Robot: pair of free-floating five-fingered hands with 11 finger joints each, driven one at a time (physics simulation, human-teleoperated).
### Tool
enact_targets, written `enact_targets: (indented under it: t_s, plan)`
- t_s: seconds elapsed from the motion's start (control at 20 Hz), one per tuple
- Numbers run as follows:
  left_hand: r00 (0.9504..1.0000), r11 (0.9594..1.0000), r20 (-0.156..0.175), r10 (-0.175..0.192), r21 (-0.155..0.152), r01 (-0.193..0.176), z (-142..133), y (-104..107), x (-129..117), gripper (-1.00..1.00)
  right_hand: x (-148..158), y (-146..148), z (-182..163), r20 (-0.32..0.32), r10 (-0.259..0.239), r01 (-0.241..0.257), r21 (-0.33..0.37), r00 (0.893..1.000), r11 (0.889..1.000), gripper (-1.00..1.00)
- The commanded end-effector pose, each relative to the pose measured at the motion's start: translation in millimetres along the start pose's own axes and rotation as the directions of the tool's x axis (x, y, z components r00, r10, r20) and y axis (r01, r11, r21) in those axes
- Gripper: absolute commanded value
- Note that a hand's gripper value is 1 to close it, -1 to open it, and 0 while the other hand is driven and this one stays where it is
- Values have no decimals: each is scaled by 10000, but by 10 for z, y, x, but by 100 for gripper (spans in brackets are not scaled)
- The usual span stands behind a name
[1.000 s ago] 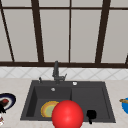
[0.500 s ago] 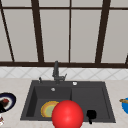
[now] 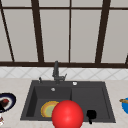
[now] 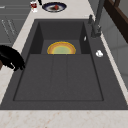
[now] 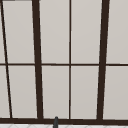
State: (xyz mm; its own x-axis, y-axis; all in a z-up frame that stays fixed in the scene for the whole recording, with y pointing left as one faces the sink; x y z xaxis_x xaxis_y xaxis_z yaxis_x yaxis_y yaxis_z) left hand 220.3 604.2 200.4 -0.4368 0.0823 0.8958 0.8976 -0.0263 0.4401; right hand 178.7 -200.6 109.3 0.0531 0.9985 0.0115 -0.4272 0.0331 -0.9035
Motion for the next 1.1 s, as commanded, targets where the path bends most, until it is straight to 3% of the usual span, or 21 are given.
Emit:
enact_targets:
  t_s: [0.0,0.4,0.5,0.6,0.65,0.8,0.85,0.9,0.95,1.05]
  plan:
    - [10000,10000,-30,-4,61,5,-5,71,175,-100,0,0,0,0,0,0,0,10000,10000,0]
    - [9999,9999,85,-78,110,77,16,214,450,-100,0,0,0,0,0,0,0,10000,10000,0]
    - [10000,9997,-69,-1,227,3,33,247,390,-100,0,0,0,0,0,0,0,10000,10000,0]
    - [9997,9982,-199,-158,570,169,34,337,348,-100,0,0,0,0,0,0,0,10000,10000,0]
    - [9997,9987,-217,-91,497,101,28,340,322,-100,0,0,0,0,0,0,0,10000,10000,0]
    - [9986,9976,30,-524,461,522,31,374,301,-100,0,0,0,0,0,0,0,10000,10000,0]
    - [9989,9988,117,-448,206,445,31,387,297,-100,0,0,0,0,0,0,0,10000,10000,0]
    - [10000,10000,60,14,4,-14,31,388,301,-100,0,0,0,0,0,0,0,10000,10000,0]
    - [9997,9997,56,-256,-18,256,28,344,322,-100,0,0,0,0,0,0,0,10000,10000,0]
    - [10000,10000,62,-26,0,26,29,369,311,-100,0,0,0,0,0,0,0,10000,10000,0]
